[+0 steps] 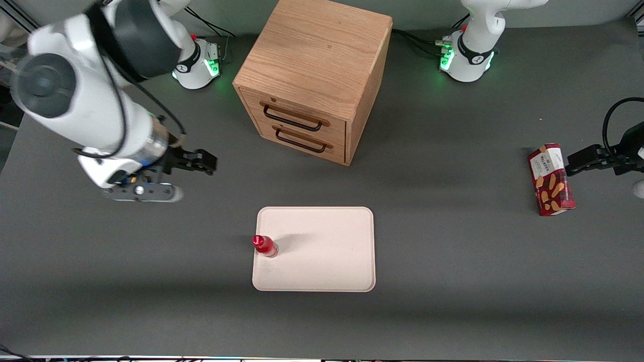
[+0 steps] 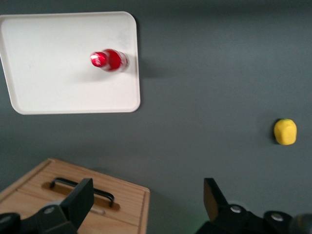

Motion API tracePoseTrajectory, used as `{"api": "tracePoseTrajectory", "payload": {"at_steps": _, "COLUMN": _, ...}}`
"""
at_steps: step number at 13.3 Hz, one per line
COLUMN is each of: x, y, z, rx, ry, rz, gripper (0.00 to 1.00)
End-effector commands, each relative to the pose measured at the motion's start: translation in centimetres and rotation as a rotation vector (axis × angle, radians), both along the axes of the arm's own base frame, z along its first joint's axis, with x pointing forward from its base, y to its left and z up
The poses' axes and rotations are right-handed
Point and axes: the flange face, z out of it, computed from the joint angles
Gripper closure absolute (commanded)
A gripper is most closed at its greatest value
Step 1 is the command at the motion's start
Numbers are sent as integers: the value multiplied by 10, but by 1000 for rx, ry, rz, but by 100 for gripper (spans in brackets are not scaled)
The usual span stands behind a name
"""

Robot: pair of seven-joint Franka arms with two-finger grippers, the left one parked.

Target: Place coke bottle on tray

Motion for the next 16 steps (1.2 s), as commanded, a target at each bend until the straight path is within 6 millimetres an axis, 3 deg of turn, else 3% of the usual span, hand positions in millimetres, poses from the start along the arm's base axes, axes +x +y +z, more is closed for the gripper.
{"api": "tracePoseTrajectory", "payload": {"at_steps": 1, "x": -28, "y": -58, "z": 4, "rx": 10, "ry": 12, "rz": 58, "gripper": 0}}
{"api": "tracePoseTrajectory", "payload": {"at_steps": 5, "x": -53, "y": -145, "z": 8, "rx": 35, "ry": -43, "rz": 155, "gripper": 0}}
{"api": "tracePoseTrajectory", "payload": {"at_steps": 7, "x": -56, "y": -179, "z": 8, "rx": 34, "ry": -53, "rz": 153, "gripper": 0}}
{"api": "tracePoseTrajectory", "payload": {"at_steps": 12, "x": -49, "y": -232, "z": 14, "rx": 12, "ry": -103, "rz": 148, "gripper": 0}}
{"api": "tracePoseTrajectory", "payload": {"at_steps": 16, "x": -39, "y": -237, "z": 28, "rx": -5, "ry": -138, "rz": 142, "gripper": 0}}
